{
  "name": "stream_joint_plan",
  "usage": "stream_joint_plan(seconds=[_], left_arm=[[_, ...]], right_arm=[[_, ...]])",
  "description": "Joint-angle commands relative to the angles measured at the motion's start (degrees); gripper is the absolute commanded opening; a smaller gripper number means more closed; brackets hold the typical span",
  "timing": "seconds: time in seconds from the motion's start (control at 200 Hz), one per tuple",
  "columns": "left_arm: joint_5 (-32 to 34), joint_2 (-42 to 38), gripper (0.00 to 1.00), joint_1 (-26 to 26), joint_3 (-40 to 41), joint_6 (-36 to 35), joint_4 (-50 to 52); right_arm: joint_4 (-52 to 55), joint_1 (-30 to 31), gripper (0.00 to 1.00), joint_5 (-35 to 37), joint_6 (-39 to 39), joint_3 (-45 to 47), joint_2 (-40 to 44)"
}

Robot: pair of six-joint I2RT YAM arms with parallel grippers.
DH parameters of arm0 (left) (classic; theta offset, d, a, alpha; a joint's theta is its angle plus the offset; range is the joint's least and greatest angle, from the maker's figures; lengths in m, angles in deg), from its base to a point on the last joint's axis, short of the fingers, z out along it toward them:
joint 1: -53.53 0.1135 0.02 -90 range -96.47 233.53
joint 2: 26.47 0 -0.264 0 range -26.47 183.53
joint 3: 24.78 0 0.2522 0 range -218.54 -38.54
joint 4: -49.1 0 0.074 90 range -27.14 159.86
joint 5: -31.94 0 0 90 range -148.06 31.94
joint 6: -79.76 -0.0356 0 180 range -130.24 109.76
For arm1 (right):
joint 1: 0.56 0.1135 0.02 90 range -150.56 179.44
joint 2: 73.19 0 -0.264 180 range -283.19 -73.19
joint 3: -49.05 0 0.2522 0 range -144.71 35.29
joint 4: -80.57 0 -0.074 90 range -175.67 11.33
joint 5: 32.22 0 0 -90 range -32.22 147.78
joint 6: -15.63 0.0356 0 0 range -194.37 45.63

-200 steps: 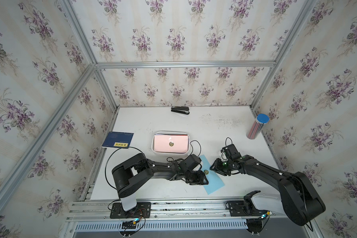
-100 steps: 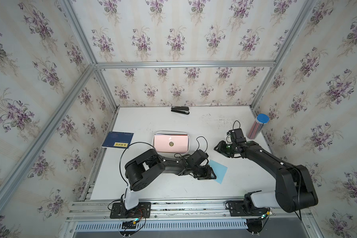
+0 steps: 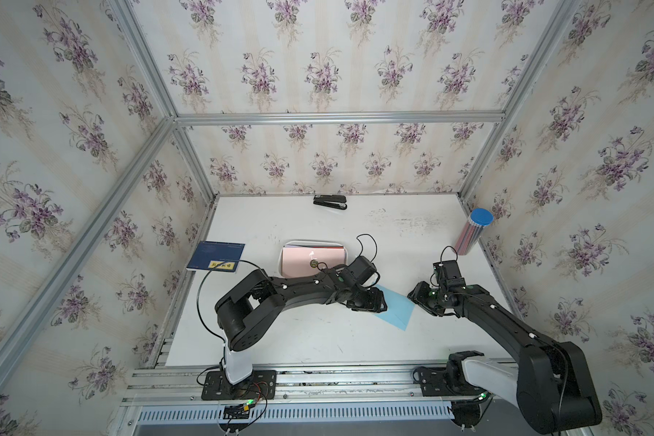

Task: Put the sealed envelopes into the storage box
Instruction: Pick up the envelope from the center of the board.

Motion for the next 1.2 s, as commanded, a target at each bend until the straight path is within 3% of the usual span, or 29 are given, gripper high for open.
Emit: stream_joint_plan(seconds=[0.0,0.64,1.194], left_arm=[[0.4,-0.5,0.6,1.3,-0.7,-3.8,4.9],[12.4,1.3,0.64,3.4,-3.2,-6.7,13.5],[15.9,1.4,0.71,6.6,-2.2,-8.1,13.4]], right_arm=[[0.0,0.0,0.5,0.0,0.7,0.7,0.2],[-6.4,0.0,0.5,-5.9,0.7,4.4,-3.1],[-7.1,0.0,0.5,-6.1,-0.8,4.5,-4.5]])
